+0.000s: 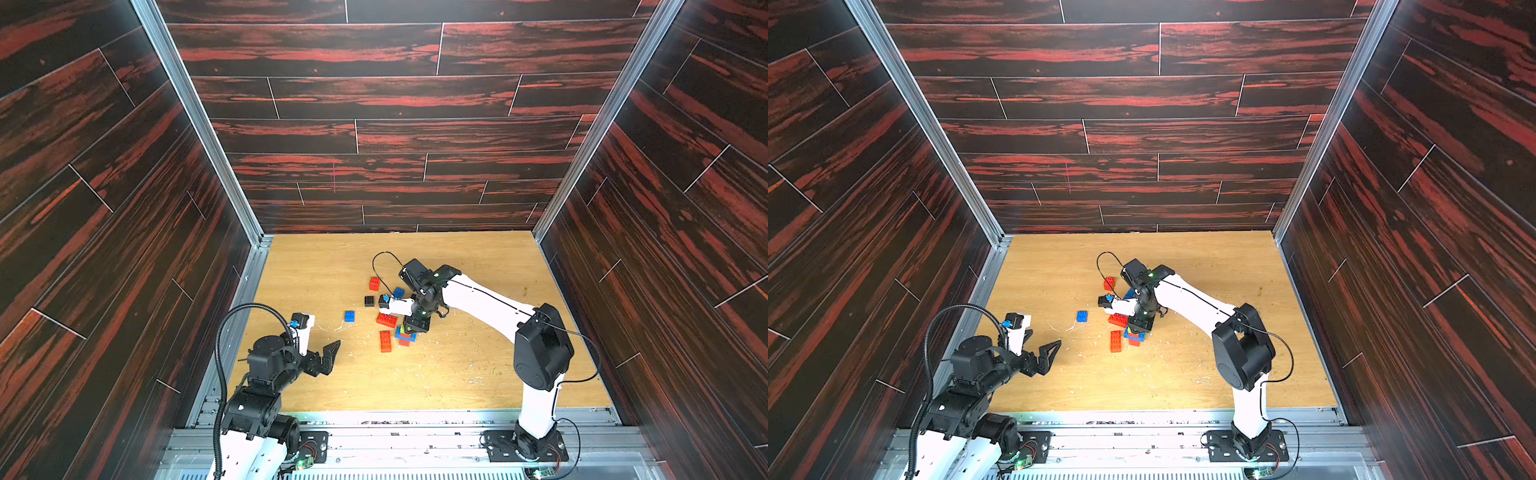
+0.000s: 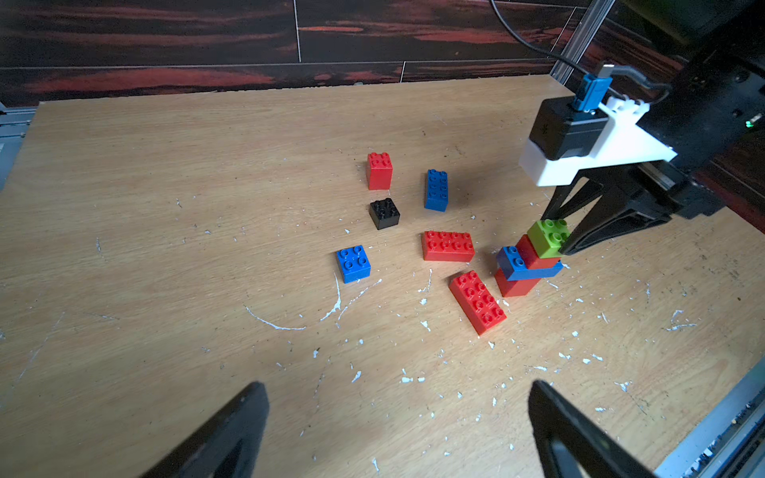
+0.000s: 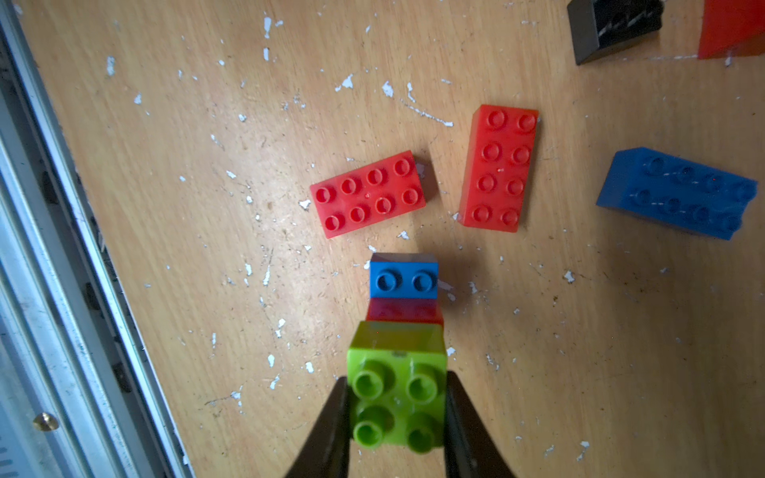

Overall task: Assemble the letter f with lego
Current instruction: Assemble the lego brick with the lego brick.

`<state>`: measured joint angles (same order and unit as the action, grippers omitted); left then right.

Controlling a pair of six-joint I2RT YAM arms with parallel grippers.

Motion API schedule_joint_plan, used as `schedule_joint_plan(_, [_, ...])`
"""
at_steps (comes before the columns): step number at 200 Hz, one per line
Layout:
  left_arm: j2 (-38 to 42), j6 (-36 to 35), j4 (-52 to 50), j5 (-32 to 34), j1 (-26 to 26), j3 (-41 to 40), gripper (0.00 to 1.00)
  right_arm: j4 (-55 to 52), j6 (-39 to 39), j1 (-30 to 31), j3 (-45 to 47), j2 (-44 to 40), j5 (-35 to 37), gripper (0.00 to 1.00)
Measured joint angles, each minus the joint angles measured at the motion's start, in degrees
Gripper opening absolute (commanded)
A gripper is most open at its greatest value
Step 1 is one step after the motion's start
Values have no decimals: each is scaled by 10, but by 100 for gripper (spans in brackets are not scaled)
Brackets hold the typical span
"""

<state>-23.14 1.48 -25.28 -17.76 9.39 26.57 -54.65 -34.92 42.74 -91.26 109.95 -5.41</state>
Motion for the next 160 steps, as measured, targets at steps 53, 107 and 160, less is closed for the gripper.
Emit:
schedule_joint_plan(53, [0, 0, 0, 0, 0, 0, 100, -3, 16, 5, 1, 0, 2, 22])
schedule_joint_plan(107, [0, 0, 0, 0, 0, 0, 100, 27, 21, 12, 28, -16, 13, 21])
schedule_joint_plan(160, [0, 0, 0, 0, 0, 0, 100, 49, 25, 18, 46, -27, 29, 21])
